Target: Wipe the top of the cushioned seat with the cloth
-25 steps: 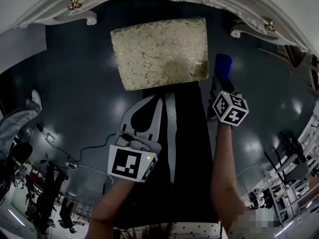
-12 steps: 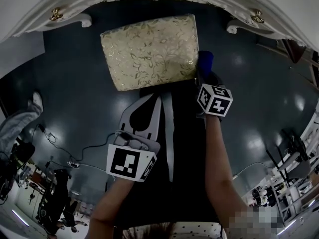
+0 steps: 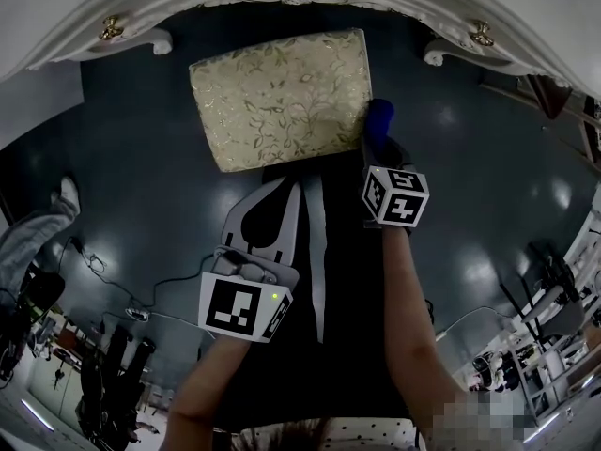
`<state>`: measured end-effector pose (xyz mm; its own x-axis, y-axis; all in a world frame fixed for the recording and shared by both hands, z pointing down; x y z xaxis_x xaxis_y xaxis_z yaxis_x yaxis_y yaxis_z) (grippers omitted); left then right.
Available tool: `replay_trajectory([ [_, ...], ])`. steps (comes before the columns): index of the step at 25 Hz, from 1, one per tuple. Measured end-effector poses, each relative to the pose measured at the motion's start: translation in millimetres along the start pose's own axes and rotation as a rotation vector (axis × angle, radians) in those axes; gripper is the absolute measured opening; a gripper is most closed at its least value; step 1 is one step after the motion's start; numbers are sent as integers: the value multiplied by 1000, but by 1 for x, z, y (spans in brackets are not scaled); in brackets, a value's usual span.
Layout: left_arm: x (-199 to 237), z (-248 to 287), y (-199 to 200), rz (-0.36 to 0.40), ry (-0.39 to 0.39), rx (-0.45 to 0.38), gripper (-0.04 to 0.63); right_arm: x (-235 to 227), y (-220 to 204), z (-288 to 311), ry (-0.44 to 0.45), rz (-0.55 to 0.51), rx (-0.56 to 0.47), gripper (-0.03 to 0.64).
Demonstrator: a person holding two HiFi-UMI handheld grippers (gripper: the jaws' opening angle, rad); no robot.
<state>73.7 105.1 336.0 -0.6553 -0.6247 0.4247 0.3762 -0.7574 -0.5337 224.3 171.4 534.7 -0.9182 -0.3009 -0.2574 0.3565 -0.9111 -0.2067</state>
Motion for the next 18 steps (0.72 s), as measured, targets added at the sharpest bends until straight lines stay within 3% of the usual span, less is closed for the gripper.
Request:
replay_trajectory([
  [18, 36, -29, -9, -31, 12, -31, -3, 47, 2, 2, -24, -37, -20, 89],
])
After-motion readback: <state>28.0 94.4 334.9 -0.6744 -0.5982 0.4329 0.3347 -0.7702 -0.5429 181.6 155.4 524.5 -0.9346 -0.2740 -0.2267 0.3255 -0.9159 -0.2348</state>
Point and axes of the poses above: the fingertips, and each gripper's own axes: z forward along the fingers, x to its left, y out of its top, the point moved 2 cm from there along -z, backward along the fingers, and after that the axes turned 13 degrees about x, right-handed, at the moved point
